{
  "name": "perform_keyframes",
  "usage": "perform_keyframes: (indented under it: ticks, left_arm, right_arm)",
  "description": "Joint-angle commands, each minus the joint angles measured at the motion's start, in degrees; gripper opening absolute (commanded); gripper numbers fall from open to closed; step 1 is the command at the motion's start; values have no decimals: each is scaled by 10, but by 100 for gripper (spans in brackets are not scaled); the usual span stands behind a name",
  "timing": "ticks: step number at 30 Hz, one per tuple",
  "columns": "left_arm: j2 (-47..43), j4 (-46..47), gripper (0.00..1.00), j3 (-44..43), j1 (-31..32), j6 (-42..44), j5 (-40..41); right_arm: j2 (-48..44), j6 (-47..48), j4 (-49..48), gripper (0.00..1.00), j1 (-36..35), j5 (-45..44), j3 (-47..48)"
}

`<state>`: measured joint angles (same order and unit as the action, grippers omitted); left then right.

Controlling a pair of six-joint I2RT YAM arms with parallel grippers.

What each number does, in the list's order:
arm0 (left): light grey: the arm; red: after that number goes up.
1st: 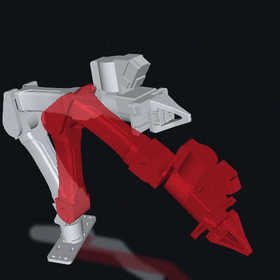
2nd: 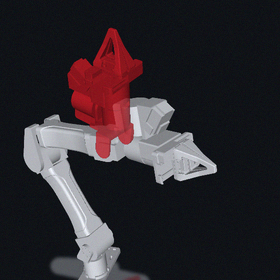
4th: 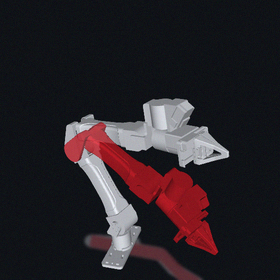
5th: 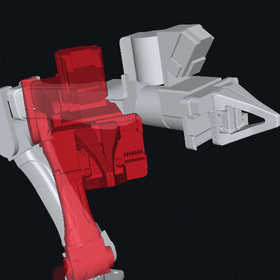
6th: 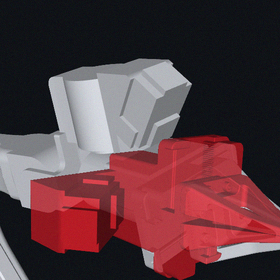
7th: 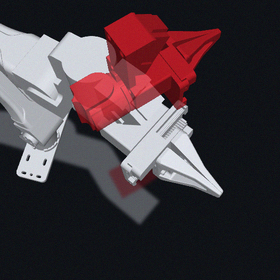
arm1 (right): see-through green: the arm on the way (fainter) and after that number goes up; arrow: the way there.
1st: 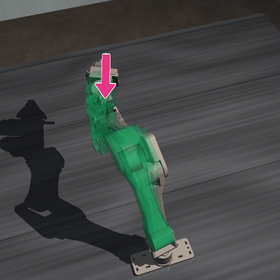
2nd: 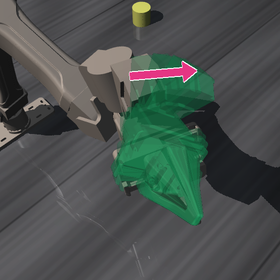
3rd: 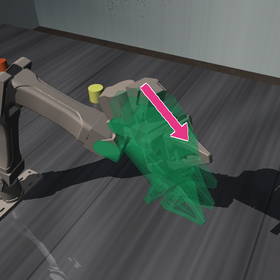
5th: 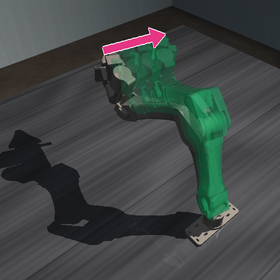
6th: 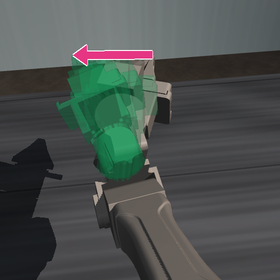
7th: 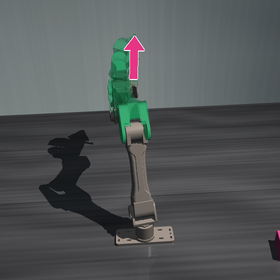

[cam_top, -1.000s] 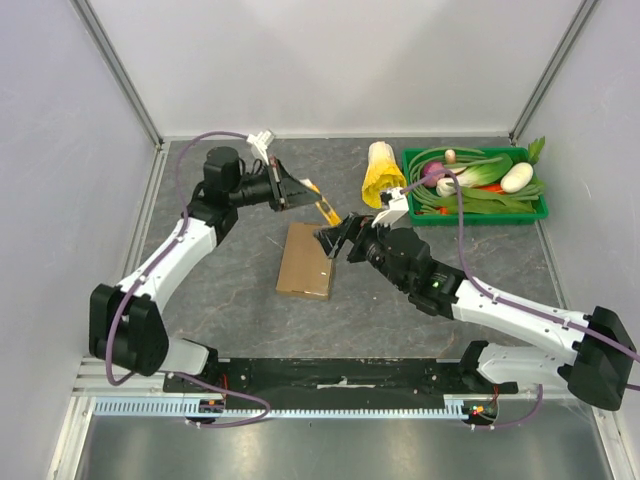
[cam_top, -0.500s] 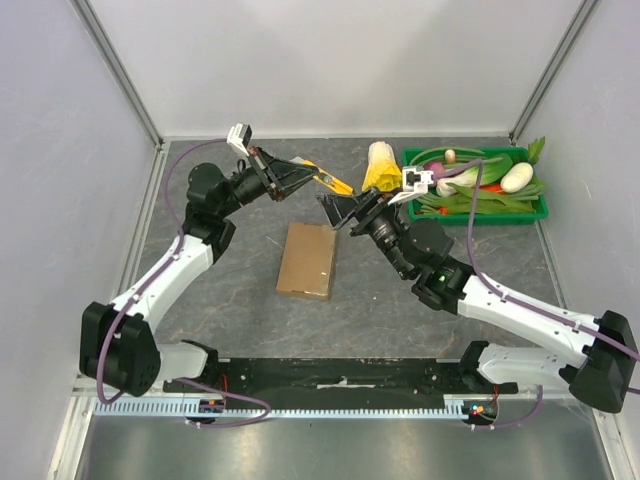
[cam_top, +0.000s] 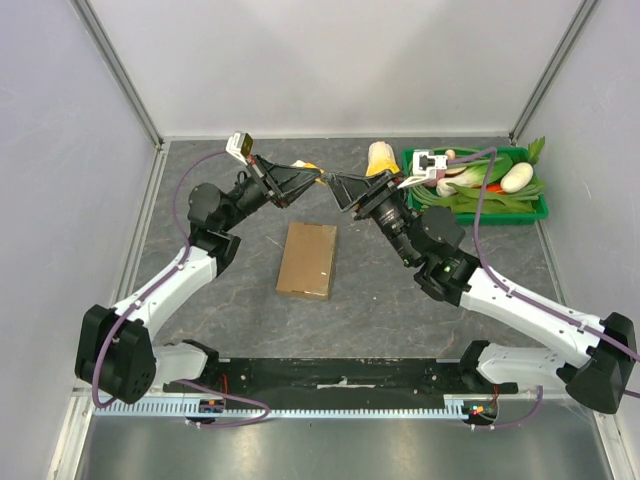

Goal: Unpack the express box

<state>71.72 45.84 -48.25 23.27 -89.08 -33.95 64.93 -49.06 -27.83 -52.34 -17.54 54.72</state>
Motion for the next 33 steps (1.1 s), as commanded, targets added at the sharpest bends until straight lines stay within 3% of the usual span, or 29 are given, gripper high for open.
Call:
perform_keyframes:
  ticks: [1, 5, 9, 11, 15, 18, 28, 33]
  left_arm:
    - [-6, 52, 2, 1, 3, -28, 6]
    - [-11, 51, 2, 6, 3, -24, 2]
    - [-12, 68, 2, 7, 3, -23, 5]
    - [-13, 69, 2, 5, 3, -22, 6]
    - [-16, 73, 2, 8, 3, -20, 8]
    - [-14, 88, 2, 15, 3, -29, 6]
    - [-19, 115, 2, 38, 3, -42, 1]
    - [-15, 120, 2, 37, 3, -43, -2]
  right_arm:
    - [3, -2, 15, 60, 2, 22, 43]
    - [-1, -5, 44, 57, 3, 22, 55]
    - [4, -17, 66, 73, 3, 33, 58]
    - [7, -29, 66, 73, 3, 48, 55]
    - [15, -40, 60, 57, 2, 69, 53]
    - [13, -50, 38, 53, 4, 63, 39]
    - [0, -52, 32, 51, 4, 37, 34]
    - [3, -57, 49, 32, 4, 37, 37]
